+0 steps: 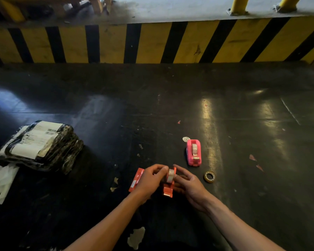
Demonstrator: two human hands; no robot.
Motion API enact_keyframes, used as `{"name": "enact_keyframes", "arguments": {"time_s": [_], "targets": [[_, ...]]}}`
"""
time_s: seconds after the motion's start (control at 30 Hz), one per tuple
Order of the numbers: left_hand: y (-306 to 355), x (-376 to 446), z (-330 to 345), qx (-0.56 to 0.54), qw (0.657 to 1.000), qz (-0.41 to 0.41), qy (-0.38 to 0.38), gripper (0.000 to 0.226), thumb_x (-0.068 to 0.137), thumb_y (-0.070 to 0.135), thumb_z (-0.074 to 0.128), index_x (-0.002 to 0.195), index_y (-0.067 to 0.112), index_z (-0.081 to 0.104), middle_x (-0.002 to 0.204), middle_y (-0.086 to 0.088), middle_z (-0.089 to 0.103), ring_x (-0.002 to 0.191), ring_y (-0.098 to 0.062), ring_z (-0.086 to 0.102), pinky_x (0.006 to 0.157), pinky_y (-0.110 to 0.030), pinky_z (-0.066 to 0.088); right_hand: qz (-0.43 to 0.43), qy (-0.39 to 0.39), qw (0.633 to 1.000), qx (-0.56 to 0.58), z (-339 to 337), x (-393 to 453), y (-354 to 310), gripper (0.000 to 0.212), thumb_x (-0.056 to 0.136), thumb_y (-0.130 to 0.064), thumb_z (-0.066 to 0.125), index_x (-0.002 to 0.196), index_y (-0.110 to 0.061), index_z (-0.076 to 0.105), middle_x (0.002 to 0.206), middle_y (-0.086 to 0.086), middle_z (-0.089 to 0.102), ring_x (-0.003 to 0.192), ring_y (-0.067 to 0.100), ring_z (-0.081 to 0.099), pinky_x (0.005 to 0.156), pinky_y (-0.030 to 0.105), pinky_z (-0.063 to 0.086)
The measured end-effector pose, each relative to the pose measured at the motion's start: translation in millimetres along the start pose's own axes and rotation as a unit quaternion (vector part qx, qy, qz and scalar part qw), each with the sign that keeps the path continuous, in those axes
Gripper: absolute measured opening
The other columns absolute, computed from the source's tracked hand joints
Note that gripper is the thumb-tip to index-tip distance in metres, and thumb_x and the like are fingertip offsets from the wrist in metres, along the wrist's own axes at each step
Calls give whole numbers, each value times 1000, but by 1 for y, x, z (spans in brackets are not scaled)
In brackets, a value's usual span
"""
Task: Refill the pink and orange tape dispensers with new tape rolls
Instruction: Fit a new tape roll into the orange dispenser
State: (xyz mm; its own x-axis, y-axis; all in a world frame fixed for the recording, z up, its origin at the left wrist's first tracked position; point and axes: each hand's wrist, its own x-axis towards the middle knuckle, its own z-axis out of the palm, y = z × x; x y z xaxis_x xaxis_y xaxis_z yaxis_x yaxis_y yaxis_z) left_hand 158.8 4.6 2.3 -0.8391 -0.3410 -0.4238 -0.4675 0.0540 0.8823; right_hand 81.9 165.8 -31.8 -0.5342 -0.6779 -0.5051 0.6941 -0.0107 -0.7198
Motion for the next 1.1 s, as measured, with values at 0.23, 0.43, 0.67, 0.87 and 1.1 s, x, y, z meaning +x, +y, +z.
{"name": "enact_keyframes", "arguments": {"time_s": [0.23, 0.43, 0.67, 0.87, 1.1], "targets": [[-23, 17, -40, 346, 925, 0, 156, 45, 96, 29, 58, 139, 36, 46, 137, -5, 42, 123, -25, 41, 100, -41, 43, -10, 20, 1000, 20, -10, 3, 1, 46, 86, -14, 73, 130, -24, 62, 122, 17, 72, 103, 31, 72, 81, 40, 59], [-42, 24, -64, 387, 918, -87, 9, 53, 94, 35, 58, 143, 44, 40, 138, -12, 38, 125, -38, 43, 110, -46, 37, -8, 20, 1000, 7, -10, -1, -2, 37, 91, -11, 68, 125, -25, 62, 119, 16, 73, 97, 27, 73, 78, 38, 60], [-28, 21, -66, 263, 961, -59, 57, 51, 88, 16, 68, 134, 32, 51, 124, -10, 56, 106, -26, 62, 93, -42, 54, 9, 11, 1000, 13, -12, 5, 4, 46, 80, -19, 79, 124, -31, 68, 120, 17, 72, 103, 31, 73, 75, 35, 60], [-4, 11, -55, -53, 994, -67, 72, 44, 89, 10, 70, 123, 35, 56, 115, -12, 64, 104, -31, 66, 87, -50, 59, 0, -3, 1000, 19, -7, 9, 3, 55, 78, -20, 82, 129, -26, 64, 120, 16, 73, 98, 28, 75, 71, 34, 60], [13, -5, -35, -142, 983, -76, -85, 43, 90, 10, 68, 127, 30, 60, 122, -19, 66, 108, -32, 69, 90, -48, 58, -8, -33, 999, 19, 5, 6, -5, 49, 86, -19, 76, 131, -27, 60, 123, 16, 72, 110, 35, 70, 79, 38, 61]]}}
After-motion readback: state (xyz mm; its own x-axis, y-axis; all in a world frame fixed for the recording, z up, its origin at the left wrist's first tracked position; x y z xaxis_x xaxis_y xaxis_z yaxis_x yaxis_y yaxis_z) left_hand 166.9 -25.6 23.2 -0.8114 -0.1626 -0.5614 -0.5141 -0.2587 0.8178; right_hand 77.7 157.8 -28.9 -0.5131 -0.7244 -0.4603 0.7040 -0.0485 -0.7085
